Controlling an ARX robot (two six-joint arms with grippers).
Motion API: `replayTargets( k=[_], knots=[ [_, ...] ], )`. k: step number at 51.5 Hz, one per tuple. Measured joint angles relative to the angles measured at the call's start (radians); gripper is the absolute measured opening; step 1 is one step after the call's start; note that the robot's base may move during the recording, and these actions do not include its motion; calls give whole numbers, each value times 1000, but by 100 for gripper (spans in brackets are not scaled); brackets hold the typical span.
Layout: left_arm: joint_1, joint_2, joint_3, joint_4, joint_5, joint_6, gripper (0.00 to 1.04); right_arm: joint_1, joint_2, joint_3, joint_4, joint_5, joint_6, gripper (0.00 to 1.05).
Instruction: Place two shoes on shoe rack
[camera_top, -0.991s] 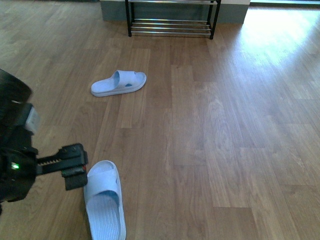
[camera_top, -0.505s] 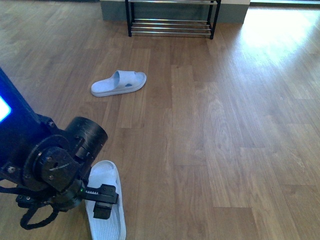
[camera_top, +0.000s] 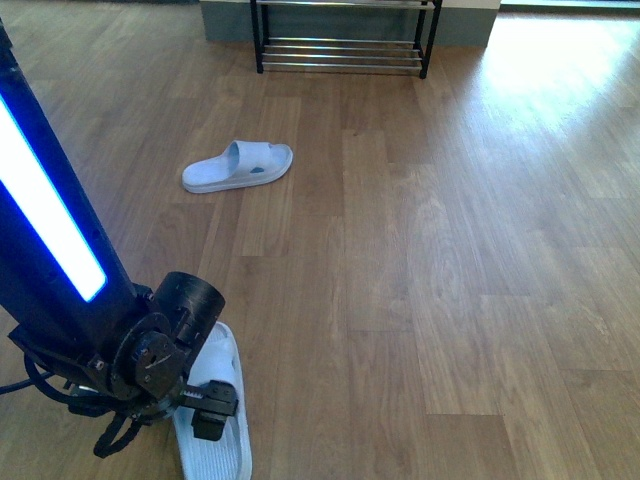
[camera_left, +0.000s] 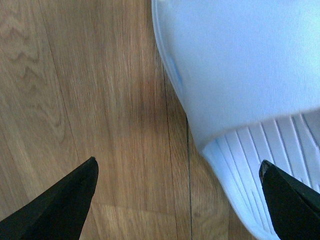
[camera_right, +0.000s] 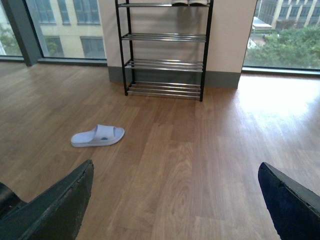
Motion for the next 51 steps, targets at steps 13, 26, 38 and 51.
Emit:
replayTargets(
  k=[13,26,38,51],
  knots=[
    [5,77,89,14,-5,47,95,0,0,0,0,0,0,95],
    [11,160,188,23,-6,99,95,0,0,0,0,0,0,95],
    [5,180,204,66,1,148,73,0,0,0,0,0,0,95],
    [4,183,206,86,-22,147,34,0,0,0,0,0,0,95]
  ],
)
